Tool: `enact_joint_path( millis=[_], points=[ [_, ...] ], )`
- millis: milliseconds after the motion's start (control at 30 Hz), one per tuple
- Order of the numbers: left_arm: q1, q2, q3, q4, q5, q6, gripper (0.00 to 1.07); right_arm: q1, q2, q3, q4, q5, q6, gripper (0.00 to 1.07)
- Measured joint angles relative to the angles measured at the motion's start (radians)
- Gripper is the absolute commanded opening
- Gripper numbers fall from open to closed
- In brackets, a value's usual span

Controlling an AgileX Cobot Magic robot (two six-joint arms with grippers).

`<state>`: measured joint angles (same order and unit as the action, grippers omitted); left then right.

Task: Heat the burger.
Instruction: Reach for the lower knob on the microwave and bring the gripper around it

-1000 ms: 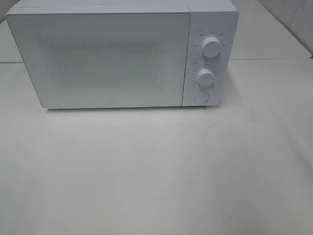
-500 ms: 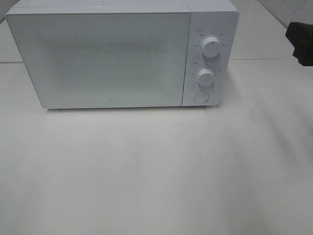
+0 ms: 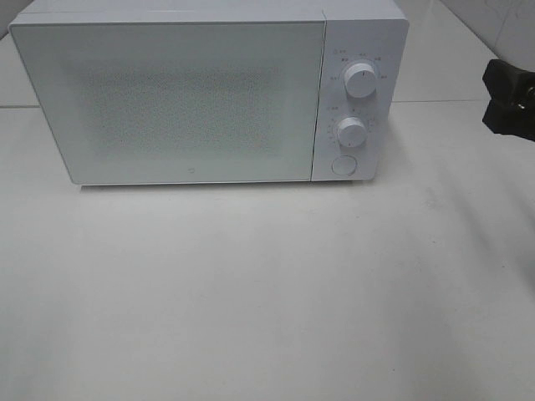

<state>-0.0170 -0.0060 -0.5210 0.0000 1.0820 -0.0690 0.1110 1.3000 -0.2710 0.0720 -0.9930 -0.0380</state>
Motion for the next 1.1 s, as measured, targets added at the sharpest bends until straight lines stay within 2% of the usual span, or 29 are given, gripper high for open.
enact_joint_path(
  millis=[67,100,133,200,233,267,333,400,433,500,533,600,867,1100],
  points=[
    [0.0,0.0,0.0,0.0,0.0,0.0,1.0,0.017,0.012,0.005,0.021,-0.015,-0.021,0.76],
    [0.0,0.0,0.0,0.0,0.0,0.0,1.0,0.071,0.042,0.01,0.081,-0.043,-0.074,0.76],
    [0.0,0.0,0.0,0.0,0.0,0.0,1.0,0.071,0.042,0.01,0.081,-0.043,-0.074,0.76],
    [0.0,0.0,0.0,0.0,0.0,0.0,1.0,0.165,0.09,0.011,0.174,-0.078,-0.146,0.76],
    [0.0,0.0,0.0,0.0,0.0,0.0,1.0,0.165,0.09,0.011,0.174,-0.078,-0.146,0.76],
    [0.0,0.0,0.0,0.0,0.0,0.0,1.0,0.235,0.129,0.011,0.249,-0.102,-0.184,0.76],
    [0.0,0.0,0.0,0.0,0.0,0.0,1.0,0.26,0.147,0.011,0.287,-0.113,-0.198,0.76],
    [0.0,0.0,0.0,0.0,0.0,0.0,1.0,0.341,0.191,0.011,0.377,-0.159,-0.227,0.76],
    [0.0,0.0,0.0,0.0,0.0,0.0,1.0,0.341,0.191,0.011,0.377,-0.159,-0.227,0.76],
    [0.0,0.0,0.0,0.0,0.0,0.0,1.0,0.428,0.235,0.011,0.452,-0.198,-0.258,0.76],
    [0.0,0.0,0.0,0.0,0.0,0.0,1.0,0.428,0.235,0.011,0.452,-0.198,-0.258,0.76],
    [0.0,0.0,0.0,0.0,0.0,0.0,1.0,0.488,0.254,0.011,0.497,-0.207,-0.273,0.76],
    [0.0,0.0,0.0,0.0,0.0,0.0,1.0,0.627,0.26,0.011,0.595,-0.211,-0.306,0.76],
    [0.0,0.0,0.0,0.0,0.0,0.0,1.0,0.66,0.26,0.011,0.616,-0.211,-0.307,0.75]
  ],
)
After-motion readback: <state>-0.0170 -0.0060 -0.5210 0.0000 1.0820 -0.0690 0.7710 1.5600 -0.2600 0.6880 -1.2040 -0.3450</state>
